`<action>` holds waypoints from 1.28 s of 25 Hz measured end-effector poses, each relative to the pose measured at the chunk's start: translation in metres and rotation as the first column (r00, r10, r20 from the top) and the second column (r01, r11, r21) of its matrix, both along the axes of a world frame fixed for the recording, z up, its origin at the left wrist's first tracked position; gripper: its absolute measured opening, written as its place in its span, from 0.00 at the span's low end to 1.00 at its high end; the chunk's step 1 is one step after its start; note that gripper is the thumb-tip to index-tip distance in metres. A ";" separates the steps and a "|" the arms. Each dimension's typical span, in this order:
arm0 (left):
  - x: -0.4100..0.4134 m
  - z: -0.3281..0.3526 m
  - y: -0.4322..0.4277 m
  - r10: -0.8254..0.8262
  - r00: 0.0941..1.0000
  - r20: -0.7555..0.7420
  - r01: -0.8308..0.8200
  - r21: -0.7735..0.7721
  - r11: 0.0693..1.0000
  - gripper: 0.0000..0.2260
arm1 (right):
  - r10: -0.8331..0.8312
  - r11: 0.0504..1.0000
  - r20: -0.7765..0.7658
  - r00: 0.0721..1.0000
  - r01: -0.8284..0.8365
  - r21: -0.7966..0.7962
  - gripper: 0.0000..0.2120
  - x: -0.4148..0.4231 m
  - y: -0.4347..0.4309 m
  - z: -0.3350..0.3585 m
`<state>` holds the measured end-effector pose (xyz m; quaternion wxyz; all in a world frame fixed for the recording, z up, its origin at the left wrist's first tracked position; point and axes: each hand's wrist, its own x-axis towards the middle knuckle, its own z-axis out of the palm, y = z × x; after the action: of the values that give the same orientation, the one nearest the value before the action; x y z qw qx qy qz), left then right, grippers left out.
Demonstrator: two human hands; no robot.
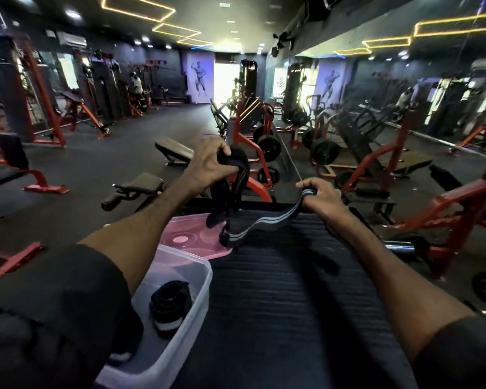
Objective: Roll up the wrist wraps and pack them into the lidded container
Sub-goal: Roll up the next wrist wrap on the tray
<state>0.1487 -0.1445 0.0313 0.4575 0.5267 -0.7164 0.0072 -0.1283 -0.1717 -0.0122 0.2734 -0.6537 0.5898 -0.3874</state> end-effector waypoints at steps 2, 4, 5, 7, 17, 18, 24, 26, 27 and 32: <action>-0.024 -0.005 0.011 -0.025 1.000 -0.017 0.025 0.019 0.999 0.21 | -0.055 0.998 0.022 0.998 0.055 0.002 0.20 -0.027 -0.014 -0.016; -0.046 -0.013 0.019 -0.032 0.997 -0.066 0.033 0.011 0.999 0.20 | -0.114 0.993 0.071 0.991 0.114 0.004 0.24 -0.044 -0.004 -0.017; -0.058 -0.015 0.024 -0.031 0.994 -0.108 0.033 0.016 0.999 0.18 | -0.150 0.989 0.100 0.984 0.149 0.023 0.22 -0.050 0.008 -0.013; -0.079 -0.014 0.034 -0.021 0.982 -0.190 0.028 0.039 0.999 0.16 | -0.241 0.970 0.149 0.959 0.233 0.066 0.20 -0.059 0.029 -0.004; -0.136 -0.052 0.063 -0.011 0.921 -0.390 0.043 0.072 0.997 0.15 | 0.168 0.914 -0.607 0.776 0.107 0.390 0.35 -0.081 0.078 -0.030; -0.138 -0.049 0.065 -0.014 0.910 -0.415 0.050 0.076 0.996 0.15 | 0.170 0.931 -0.623 0.763 0.082 0.355 0.36 -0.076 0.079 -0.029; -0.156 -0.032 0.071 -0.075 0.875 -0.478 0.116 0.057 0.992 0.14 | 0.468 0.837 0.247 0.849 -0.515 0.186 0.33 -0.043 0.098 -0.048; -0.162 -0.027 0.078 -0.118 0.915 -0.385 0.162 0.083 0.983 0.14 | 0.409 0.879 0.342 0.846 -0.467 0.102 0.31 -0.037 0.105 -0.052; -0.164 -0.026 0.082 -0.122 0.936 -0.331 0.167 0.113 0.979 0.15 | 0.384 0.887 0.385 0.840 -0.451 0.100 0.30 -0.037 0.109 -0.051; -0.149 -0.027 0.103 -0.185 0.882 -0.434 0.366 0.380 0.850 0.21 | 0.215 0.757 0.646 0.733 -0.543 0.365 0.13 -0.051 0.129 -0.045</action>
<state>-0.0001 -0.0418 0.0048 0.4490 0.4989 -0.6644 -0.3288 -0.1798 -0.0424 -0.0575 0.6813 -0.5161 0.4108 -0.3174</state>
